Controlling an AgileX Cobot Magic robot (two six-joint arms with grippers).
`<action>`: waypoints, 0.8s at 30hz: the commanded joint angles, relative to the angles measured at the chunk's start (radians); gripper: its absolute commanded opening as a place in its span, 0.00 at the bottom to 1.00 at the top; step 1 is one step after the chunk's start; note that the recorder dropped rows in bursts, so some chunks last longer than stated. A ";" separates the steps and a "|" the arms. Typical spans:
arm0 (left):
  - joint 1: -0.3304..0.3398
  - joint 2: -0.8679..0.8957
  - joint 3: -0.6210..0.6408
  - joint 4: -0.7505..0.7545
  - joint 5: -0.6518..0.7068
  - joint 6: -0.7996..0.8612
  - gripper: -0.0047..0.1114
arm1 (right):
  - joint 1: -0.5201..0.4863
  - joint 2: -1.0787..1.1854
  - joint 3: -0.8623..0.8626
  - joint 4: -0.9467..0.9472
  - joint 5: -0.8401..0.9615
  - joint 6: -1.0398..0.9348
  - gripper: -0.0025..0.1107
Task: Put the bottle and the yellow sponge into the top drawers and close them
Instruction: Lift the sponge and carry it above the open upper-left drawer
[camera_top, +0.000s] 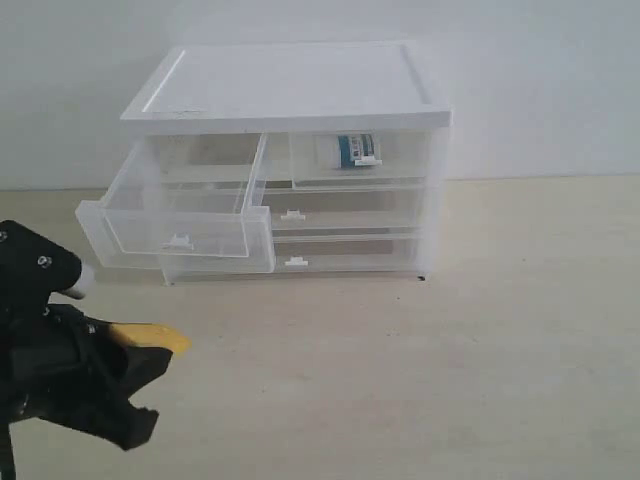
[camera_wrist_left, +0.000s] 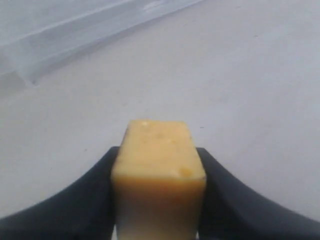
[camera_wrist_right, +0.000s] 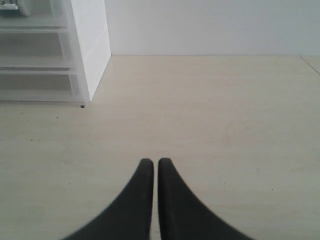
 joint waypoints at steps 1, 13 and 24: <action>-0.128 -0.089 0.001 0.175 0.019 -0.028 0.08 | -0.002 -0.005 0.005 0.002 -0.007 -0.003 0.03; -0.167 -0.123 -0.193 0.389 -0.032 -0.028 0.08 | -0.002 -0.005 0.005 0.002 -0.007 -0.003 0.03; -0.128 -0.074 -0.430 0.713 0.154 0.068 0.08 | -0.002 -0.005 0.005 0.002 -0.007 -0.003 0.03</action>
